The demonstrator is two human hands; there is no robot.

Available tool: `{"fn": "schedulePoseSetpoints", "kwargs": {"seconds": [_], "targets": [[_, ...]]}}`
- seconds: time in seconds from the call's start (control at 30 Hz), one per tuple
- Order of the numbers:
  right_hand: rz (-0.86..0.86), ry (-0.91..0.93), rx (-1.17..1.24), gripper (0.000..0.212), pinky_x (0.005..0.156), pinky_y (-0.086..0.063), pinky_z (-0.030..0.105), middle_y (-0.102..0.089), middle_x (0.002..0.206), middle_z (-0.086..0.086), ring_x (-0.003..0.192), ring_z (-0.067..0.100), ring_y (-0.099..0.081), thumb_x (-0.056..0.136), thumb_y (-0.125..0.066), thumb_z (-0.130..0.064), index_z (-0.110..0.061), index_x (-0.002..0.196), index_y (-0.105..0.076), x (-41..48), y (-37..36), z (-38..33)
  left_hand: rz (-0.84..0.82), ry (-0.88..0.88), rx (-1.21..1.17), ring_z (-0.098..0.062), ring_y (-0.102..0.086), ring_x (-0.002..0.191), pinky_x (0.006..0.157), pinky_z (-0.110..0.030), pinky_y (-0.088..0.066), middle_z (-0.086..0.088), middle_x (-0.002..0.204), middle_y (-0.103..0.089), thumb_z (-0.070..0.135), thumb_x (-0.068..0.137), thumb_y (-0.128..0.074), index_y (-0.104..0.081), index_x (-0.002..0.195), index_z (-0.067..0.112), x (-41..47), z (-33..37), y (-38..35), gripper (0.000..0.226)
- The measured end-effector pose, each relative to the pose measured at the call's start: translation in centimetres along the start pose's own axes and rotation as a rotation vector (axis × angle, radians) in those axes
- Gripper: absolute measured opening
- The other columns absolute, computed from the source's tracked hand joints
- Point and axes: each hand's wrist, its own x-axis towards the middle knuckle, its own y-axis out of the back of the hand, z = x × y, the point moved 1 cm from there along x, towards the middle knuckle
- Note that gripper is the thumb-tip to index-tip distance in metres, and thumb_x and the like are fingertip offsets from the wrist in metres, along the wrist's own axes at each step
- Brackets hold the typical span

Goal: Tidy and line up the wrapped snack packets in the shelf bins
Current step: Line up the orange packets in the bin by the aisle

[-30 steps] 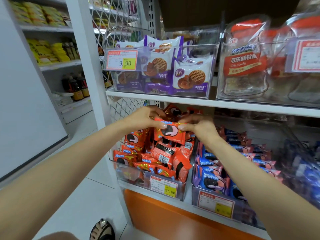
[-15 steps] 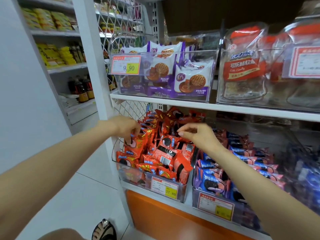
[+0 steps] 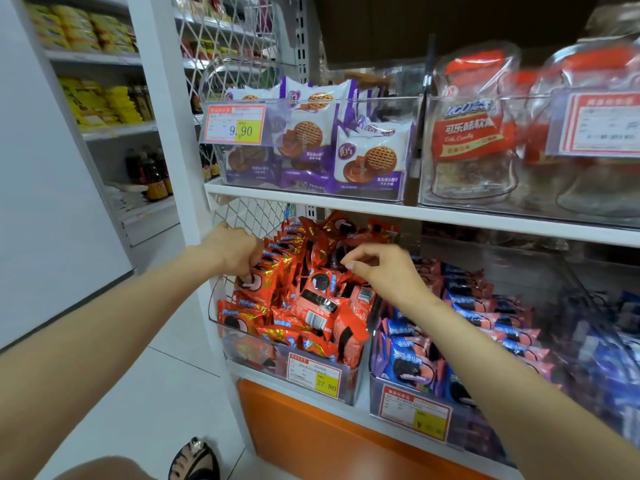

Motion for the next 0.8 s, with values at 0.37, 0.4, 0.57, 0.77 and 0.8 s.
{"fn": "schedulePoseSetpoints", "kwargs": {"seconds": [0.37,0.4,0.57,0.77,0.8], "targets": [[-0.268,0.019,-0.332,0.016,0.083,-0.049,0.031,-0.068,0.087,-0.012,0.085,0.007,-0.060,0.080,-0.069,-0.045,-0.030,0.084,-0.072,-0.8,-0.8,-0.7,0.081,-0.028,0.099,-0.021,-0.044,0.117,0.091,-0.034,-0.034,-0.002,0.120,-0.050,0.037,0.083,-0.064,-0.056,0.116,0.021,-1.9,0.9,0.0,0.037],[-0.296,0.012,-0.424,0.025,0.085,-0.048,0.032,-0.069,0.091,-0.011,0.089,0.009,-0.060,0.079,-0.066,-0.053,-0.030,0.087,-0.072,-0.9,-1.0,-1.0,0.133,-0.032,0.070,-0.021,-0.044,0.117,0.092,-0.034,-0.034,-0.002,0.121,-0.050,0.037,0.085,-0.062,-0.054,0.118,0.020,-2.1,1.2,0.2,0.038],[-0.373,0.003,-0.653,0.045,0.090,-0.039,0.032,-0.066,0.106,-0.005,0.108,0.017,-0.053,0.076,-0.066,-0.058,-0.026,0.108,-0.068,-0.9,-1.3,-2.1,0.170,-0.044,-0.539,-0.012,-0.059,0.084,0.077,-0.028,-0.045,0.003,0.090,-0.068,0.037,0.091,-0.056,-0.059,0.100,0.015,-3.4,4.4,1.2,0.024],[-0.388,-0.020,-0.474,0.032,0.073,-0.038,0.029,-0.053,0.086,-0.010,0.087,0.013,-0.048,0.072,-0.079,-0.036,-0.021,0.094,-0.060,-0.6,-2.0,-1.6,-0.274,0.062,-1.146,-0.007,-0.058,0.053,0.058,-0.021,-0.043,0.002,0.064,-0.068,0.043,0.098,-0.039,-0.052,0.112,0.009,-4.7,6.0,1.0,0.039],[-0.360,0.010,-0.368,0.030,0.071,-0.038,0.028,-0.051,0.083,-0.012,0.083,0.012,-0.048,0.072,-0.079,-0.030,-0.022,0.090,-0.056,-0.5,-2.0,-1.5,-0.303,0.090,-1.255,-0.008,-0.059,0.053,0.054,-0.019,-0.042,0.000,0.065,-0.069,0.044,0.098,-0.036,-0.050,0.117,0.009,-5.0,5.9,1.1,0.042]]}}
